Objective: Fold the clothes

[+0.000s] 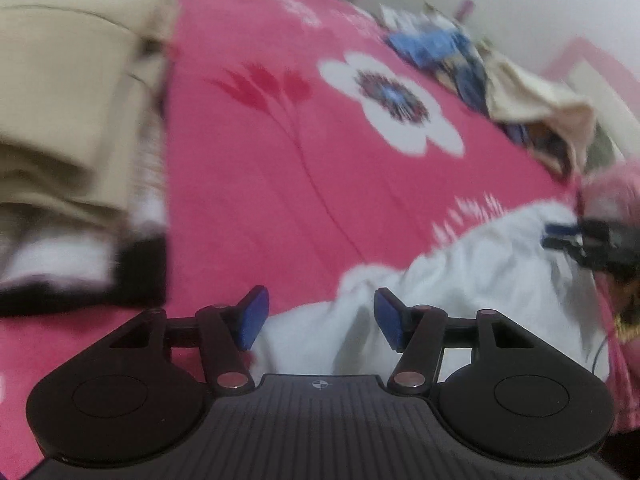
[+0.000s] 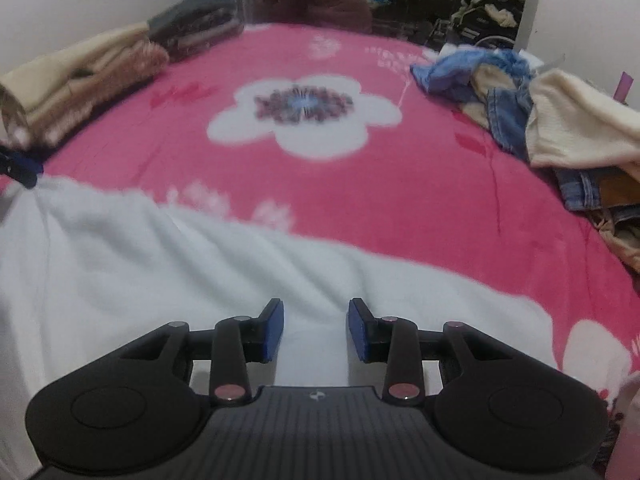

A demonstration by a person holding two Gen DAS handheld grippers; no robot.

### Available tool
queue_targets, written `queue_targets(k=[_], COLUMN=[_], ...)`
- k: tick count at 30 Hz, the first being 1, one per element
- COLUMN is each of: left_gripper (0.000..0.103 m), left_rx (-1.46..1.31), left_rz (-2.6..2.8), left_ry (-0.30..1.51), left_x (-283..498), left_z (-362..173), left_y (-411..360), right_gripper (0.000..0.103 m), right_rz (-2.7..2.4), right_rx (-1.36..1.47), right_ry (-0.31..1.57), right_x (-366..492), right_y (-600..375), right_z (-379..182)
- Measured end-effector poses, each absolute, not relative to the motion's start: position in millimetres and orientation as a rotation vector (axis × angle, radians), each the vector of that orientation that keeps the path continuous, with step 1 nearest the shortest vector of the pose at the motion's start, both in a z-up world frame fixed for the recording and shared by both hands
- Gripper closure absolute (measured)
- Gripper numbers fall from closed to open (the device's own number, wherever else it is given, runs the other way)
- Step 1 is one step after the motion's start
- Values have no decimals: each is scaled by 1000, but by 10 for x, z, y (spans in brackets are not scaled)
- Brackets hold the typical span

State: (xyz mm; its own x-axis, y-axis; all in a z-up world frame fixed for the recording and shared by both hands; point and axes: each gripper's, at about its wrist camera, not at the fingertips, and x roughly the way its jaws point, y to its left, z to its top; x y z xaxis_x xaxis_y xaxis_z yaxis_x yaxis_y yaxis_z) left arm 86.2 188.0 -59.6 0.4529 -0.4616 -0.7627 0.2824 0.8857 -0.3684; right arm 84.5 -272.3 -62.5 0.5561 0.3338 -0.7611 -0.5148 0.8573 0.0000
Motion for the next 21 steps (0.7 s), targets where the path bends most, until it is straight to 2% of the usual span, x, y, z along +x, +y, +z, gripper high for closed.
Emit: queue_targets(k=[9, 11, 17, 21], left_gripper=[40, 40, 41, 45], left_rx=[-510, -540, -526, -612], left_rz=[-457, -470, -547, -612], left_ry=[1060, 1083, 1091, 1134], left_x=[979, 1013, 1037, 1005], left_z=[-801, -912, -1066, -1111], left_y=[2437, 2456, 2348, 2327], right_gripper=[59, 54, 53, 48], right_rz=[852, 932, 1032, 1066], right_rx=[-105, -95, -142, -197], right_ry=[798, 811, 884, 885], right_x=[651, 585, 379, 252], right_y=[-1873, -1633, -1062, -742], right_z=[-269, -282, -437, -497])
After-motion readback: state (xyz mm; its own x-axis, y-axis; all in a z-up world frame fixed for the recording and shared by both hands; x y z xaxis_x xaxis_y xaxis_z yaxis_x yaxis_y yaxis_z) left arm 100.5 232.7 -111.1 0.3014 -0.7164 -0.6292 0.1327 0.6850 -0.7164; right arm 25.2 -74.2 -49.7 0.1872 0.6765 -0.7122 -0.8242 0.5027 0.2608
